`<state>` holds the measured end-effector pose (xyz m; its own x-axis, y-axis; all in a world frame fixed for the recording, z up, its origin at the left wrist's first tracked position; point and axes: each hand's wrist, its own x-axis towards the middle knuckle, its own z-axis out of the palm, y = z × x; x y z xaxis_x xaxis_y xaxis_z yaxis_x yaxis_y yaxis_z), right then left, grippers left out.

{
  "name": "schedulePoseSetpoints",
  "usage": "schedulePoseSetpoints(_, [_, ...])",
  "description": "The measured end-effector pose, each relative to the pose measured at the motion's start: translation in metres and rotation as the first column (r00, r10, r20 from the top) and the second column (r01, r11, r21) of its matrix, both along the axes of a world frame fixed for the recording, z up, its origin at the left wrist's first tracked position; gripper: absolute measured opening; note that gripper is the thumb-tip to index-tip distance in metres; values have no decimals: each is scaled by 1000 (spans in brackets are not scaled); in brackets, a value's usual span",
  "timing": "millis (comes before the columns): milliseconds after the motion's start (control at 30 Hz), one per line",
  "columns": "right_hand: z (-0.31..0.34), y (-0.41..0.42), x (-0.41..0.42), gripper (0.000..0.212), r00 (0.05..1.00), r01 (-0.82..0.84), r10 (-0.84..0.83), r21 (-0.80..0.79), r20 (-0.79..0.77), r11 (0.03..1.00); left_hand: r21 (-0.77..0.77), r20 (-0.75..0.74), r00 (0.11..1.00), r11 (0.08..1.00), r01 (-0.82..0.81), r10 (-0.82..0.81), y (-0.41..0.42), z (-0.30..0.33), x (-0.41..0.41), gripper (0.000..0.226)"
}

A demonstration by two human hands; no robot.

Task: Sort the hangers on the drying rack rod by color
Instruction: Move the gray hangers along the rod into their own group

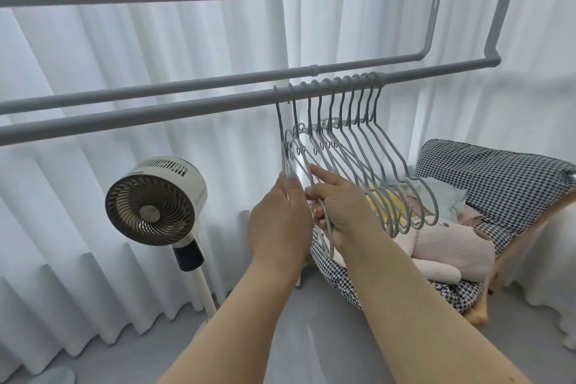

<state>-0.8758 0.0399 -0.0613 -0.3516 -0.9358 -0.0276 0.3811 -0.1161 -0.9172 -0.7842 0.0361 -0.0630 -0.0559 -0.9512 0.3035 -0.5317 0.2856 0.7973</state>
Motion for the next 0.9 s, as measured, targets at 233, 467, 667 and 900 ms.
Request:
schedulePoseSetpoints(233, [0,0,-2,48,1000,-4,4,11,-3,1000,30,-2,1000,1000,-1,1,0,-1,-2,57])
schedulePoseSetpoints(467, [-2,-2,-1,50,1000,-1,1,14,-2,1000,38,-5,1000,999,3,-3,0,0,-4,53])
schedulePoseSetpoints(667, [-2,-1,-2,49,1000,-1,1,15,-12,1000,38,6,1000,999,10,-10,-3,-4,-5,54])
schedulePoseSetpoints(900, [-1,1,-1,45,999,-3,3,7,-41,1000,30,15,1000,999,25,-26,-3,-5,-4,54])
